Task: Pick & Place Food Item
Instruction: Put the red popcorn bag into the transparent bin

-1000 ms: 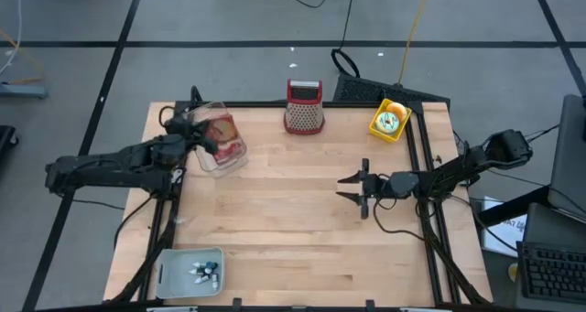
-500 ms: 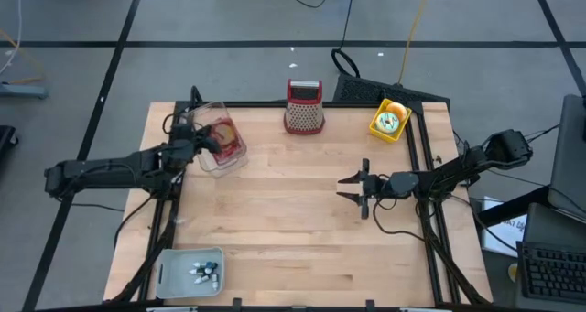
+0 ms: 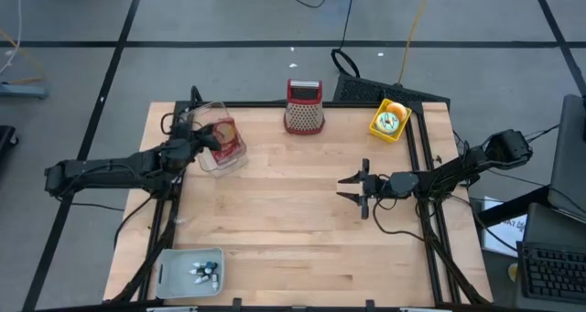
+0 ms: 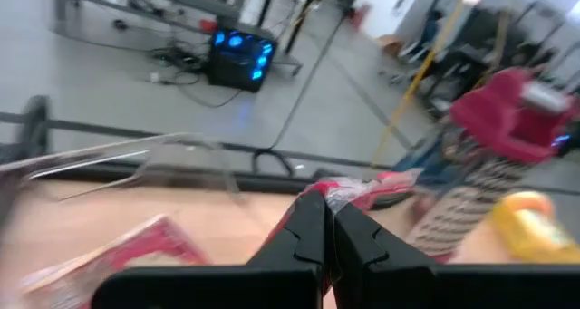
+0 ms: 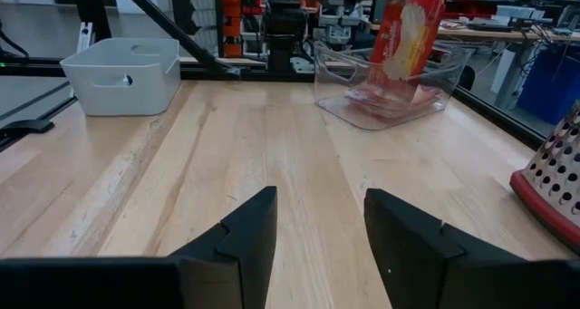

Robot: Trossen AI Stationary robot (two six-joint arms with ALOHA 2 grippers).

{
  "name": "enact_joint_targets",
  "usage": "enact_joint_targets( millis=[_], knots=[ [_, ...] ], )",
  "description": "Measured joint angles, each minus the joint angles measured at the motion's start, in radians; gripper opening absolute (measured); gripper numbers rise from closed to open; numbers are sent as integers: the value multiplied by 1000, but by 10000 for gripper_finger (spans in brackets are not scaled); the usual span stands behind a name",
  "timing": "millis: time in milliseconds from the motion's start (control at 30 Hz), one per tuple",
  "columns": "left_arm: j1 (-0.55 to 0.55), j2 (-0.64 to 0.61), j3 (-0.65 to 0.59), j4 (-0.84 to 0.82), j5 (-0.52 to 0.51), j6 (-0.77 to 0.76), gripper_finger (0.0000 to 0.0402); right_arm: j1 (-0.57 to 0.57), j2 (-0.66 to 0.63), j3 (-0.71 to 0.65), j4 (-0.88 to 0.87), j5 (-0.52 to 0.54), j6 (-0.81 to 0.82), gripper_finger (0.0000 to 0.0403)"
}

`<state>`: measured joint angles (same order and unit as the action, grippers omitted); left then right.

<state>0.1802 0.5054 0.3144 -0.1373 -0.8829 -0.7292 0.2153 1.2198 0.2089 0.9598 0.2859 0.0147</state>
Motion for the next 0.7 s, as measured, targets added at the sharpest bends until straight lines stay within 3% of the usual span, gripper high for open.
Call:
enact_joint_targets(
  millis=[133,467,700],
  knots=[
    [-23,-3,0,86,-3,20,0,0,0,0,0,0,0,157],
    [-156,-2,0,96,-46,-69,0,0,0,0,0,0,1,157],
    [-290,-2,0,-8,-139,-163,0,0,0,0,0,0,0,157]
  ],
)
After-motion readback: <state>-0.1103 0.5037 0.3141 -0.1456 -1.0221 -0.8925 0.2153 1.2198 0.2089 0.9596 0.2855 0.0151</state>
